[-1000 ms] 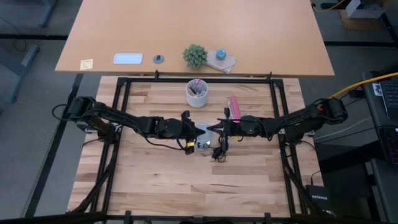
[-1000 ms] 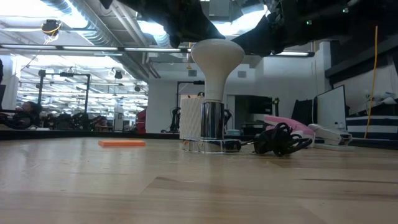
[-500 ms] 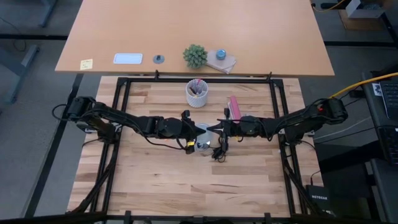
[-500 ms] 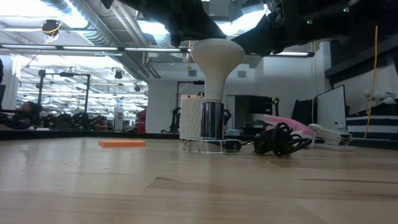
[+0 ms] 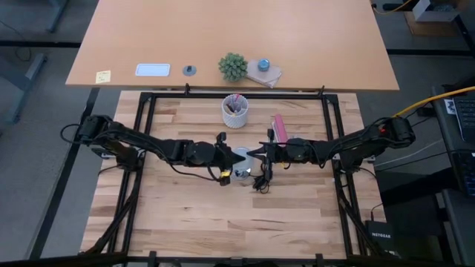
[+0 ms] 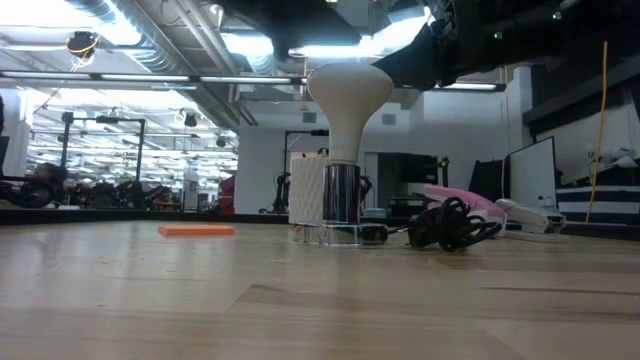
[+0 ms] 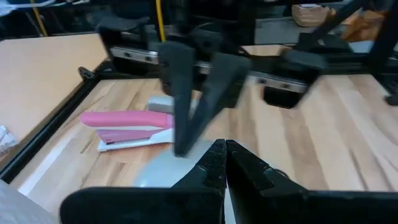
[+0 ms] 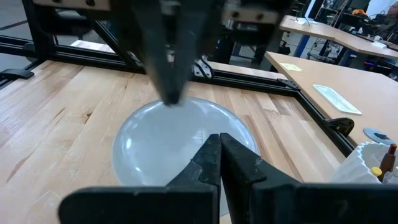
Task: Screw lightbulb
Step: Insert the lightbulb into the lamp
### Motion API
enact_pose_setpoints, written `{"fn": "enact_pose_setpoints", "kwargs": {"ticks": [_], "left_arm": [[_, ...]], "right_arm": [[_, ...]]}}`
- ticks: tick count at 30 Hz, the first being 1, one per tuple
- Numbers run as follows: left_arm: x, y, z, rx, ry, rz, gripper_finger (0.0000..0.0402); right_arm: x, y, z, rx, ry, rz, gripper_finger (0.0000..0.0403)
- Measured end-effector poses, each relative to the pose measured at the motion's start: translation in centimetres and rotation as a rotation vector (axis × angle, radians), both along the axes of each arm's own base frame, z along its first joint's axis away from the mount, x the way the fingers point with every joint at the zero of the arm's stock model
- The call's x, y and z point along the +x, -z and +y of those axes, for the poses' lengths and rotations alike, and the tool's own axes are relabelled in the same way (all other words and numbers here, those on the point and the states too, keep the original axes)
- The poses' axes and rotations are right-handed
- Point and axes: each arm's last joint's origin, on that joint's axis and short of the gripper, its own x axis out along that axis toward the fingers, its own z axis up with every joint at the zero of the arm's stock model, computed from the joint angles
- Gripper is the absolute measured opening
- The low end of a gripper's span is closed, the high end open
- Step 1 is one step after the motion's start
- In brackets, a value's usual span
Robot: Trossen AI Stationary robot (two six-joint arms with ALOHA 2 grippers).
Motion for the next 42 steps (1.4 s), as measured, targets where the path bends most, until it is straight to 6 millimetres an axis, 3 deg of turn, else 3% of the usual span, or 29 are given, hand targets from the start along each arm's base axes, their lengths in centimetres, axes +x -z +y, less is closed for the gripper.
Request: {"fn": "enact_pose_setpoints", "kwargs": {"ticks": [5,13,23,42], "left_arm": [[-0.8,-0.6,-1.6,-0.016,0.045,0.003,0.0001],[-1.9,0.4,-3.5,-0.08,0.044,0.105,0.0001],[-2.4,1.0,-3.4,-0.069,-0.109,0.134,0.0001],[-2.6,1.5,-2.9,-0.05,-0.243,0.152,0.0001]], "right_arm": [[0.0,0.0,0.0,0.0,0.0,-0.002,0.0009],[0.0,0.0,0.0,0.0,0.0,-0.001,0.0009],[0.0,0.0,0.0,0.0,0.0,-0.002,0.0009],[0.0,0.0,0.0,0.0,0.0,-0.001,0.0009]]}}
